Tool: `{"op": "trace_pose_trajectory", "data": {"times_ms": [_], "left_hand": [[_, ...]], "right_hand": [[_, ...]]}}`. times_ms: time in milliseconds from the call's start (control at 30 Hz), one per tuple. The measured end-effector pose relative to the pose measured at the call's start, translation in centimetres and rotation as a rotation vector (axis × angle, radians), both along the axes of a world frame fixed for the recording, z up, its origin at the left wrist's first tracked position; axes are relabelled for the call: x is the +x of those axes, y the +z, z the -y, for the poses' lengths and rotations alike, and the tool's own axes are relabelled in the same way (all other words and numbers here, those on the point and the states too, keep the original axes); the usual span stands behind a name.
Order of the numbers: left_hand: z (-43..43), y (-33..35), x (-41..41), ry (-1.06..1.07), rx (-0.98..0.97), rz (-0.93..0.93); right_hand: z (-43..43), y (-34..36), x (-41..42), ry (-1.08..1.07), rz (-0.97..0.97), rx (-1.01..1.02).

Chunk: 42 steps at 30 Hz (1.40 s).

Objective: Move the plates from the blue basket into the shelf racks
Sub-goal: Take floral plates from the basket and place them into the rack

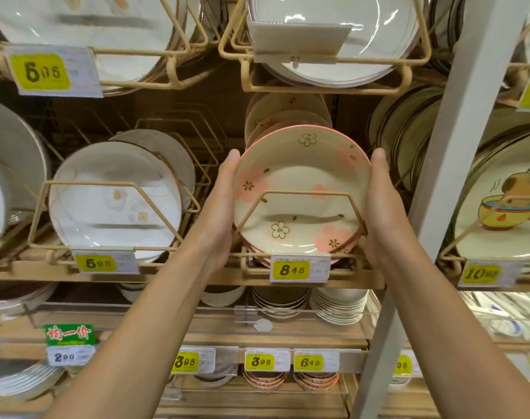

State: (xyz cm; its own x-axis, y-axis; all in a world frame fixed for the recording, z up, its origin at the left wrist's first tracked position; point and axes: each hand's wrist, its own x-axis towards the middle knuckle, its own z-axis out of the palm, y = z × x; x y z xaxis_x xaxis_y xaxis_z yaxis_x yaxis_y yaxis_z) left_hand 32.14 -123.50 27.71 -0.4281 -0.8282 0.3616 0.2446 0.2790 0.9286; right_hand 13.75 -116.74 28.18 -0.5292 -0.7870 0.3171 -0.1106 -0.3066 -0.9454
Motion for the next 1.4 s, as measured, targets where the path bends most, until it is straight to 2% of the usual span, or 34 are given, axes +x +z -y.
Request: {"op": "trace_pose_trajectory", "data": {"times_ms": [233, 333, 533, 733, 833, 933, 1033, 1200, 1400], "left_hand": [[0.3, 0.9, -0.4, -0.017, -0.001, -0.038], [0.7, 0.6, -0.6, 0.021, 0.016, -0.018], [1.3, -0.6, -0.7, 0.094, 0.061, 0.012], [1.3, -0.6, -1.3, 0.205, -0.045, 0.176], [1.2, -0.4, -1.6, 0.354, -0.114, 0.244], [0.7, -0.7, -2.1, 0.452, -0.251, 0.264], [0.6, -0.9, -2.0, 0.413, -0.377, 0.313], [1.4, -0.7, -0.8, 0.214, -0.271, 0.289], [0.1, -1.4, -0.6, 0.240, -0.237, 0.261]], "right_hand": [[0.9, 1.3, 0.0, -0.108, 0.051, -0.028], [1.3, 1.3, 0.0, -0.118, -0.020, 0.000], [1.6, 0.5, -0.9, -0.195, -0.291, 0.029], [1.3, -0.4, -1.4, -0.179, -0.275, 0.053], [0.9, -1.3, -1.2, -0.174, -0.356, 0.042], [0.5, -2.5, -0.3, -0.228, -0.480, -0.062], [0.6, -2.6, -0.1, -0.246, -0.582, -0.093], [0.9, -2.4, -0.7, -0.161, -0.551, -0.064], [-0.4, -2.9, -0.4, -0.110, -0.473, -0.056]]}}
